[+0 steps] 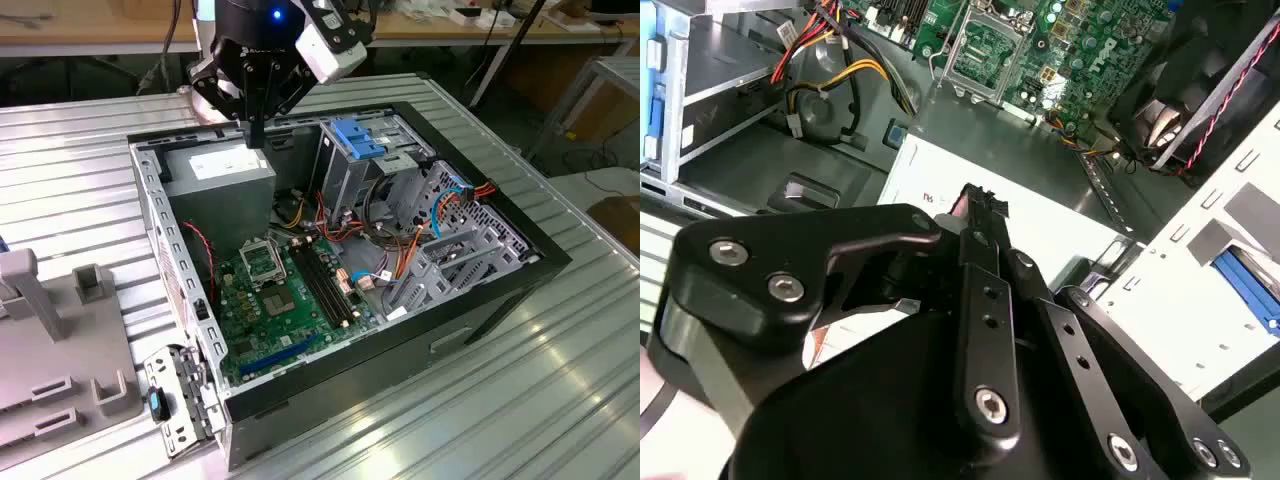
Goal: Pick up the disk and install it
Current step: 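Reach for the disk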
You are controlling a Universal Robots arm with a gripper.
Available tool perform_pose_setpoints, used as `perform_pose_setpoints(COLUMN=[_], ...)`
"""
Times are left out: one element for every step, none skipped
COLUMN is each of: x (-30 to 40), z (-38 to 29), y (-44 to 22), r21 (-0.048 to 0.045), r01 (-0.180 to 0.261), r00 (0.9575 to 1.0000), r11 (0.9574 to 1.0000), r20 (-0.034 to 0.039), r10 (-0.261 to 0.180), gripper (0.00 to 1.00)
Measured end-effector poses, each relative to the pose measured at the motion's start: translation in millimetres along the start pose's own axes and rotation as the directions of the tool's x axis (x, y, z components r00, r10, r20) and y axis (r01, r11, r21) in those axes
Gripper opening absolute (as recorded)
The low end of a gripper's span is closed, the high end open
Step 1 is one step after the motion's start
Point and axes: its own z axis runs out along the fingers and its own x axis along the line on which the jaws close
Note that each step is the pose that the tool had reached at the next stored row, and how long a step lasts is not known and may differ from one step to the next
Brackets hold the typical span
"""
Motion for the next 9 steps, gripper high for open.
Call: perform_pose_setpoints(x=[0.4, 1.4, 3.8, 6.0, 7.5, 8.7, 10.7, 12.9, 15.1], z=[0.0, 0.0, -0.1, -0.1, -0.2, -0.3, -0.3, -0.4, -0.4], y=[0.0, -0.1, -0.3, -0.5, -0.6, -0.6, -0.8, -1.0, -1.1], r21=[0.0, -0.0001, 0.0, -0.0001, 0.0, 0.0, -0.0001, 0.0, 0.0], r01=[0.0, 0.0, 0.0, 0.0, 0.0, 0.0, 0.0, 0.0, 0.0], r00=[1.0, 1.0, 1.0, 1.0, 1.0, 1.0, 1.0, 1.0, 1.0], r11=[1.0, 1.0, 1.0, 1.0, 1.0, 1.0, 1.0, 1.0, 1.0], r20=[0.0, 0.0, 0.0, 0.0001, 0.0, 0.0, 0.0, 0.0, 0.0], r10=[0.0, 0.0, 0.0, 0.0, 0.0, 0.0, 0.0, 0.0, 0.0], gripper=[0.11, 0.11, 0.11, 0.11, 0.11, 0.11, 0.11, 0.11, 0.11])
